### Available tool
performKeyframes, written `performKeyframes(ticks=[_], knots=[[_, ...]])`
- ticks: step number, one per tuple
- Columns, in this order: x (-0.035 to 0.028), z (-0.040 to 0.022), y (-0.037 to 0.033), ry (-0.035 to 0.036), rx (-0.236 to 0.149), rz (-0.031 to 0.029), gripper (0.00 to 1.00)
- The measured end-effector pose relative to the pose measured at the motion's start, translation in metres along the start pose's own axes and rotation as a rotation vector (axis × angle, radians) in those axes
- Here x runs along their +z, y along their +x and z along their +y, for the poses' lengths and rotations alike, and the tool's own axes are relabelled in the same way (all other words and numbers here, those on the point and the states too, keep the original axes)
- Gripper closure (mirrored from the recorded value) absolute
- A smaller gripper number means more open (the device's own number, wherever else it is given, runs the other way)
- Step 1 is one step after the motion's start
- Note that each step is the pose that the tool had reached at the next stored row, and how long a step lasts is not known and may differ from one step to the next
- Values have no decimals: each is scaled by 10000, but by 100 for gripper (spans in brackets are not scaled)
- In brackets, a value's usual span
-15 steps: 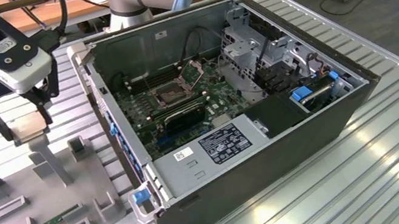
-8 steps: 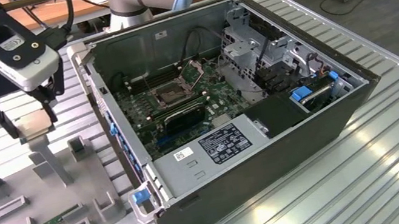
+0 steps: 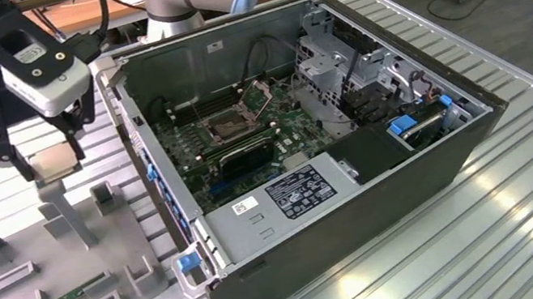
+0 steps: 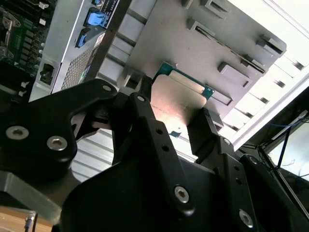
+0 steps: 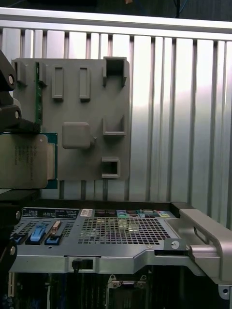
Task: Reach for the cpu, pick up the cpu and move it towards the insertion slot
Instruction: 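Pick up the cpu and move it towards the insertion slot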
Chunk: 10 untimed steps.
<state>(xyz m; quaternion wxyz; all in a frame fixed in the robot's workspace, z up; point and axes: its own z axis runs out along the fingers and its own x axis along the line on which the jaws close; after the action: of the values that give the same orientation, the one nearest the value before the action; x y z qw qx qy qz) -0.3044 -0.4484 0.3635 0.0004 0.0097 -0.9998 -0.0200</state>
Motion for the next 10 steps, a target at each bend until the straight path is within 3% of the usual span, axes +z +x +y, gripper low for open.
performKeyframes(ticks=[10], knots=[[0, -3, -132, 0, 0, 0, 46]])
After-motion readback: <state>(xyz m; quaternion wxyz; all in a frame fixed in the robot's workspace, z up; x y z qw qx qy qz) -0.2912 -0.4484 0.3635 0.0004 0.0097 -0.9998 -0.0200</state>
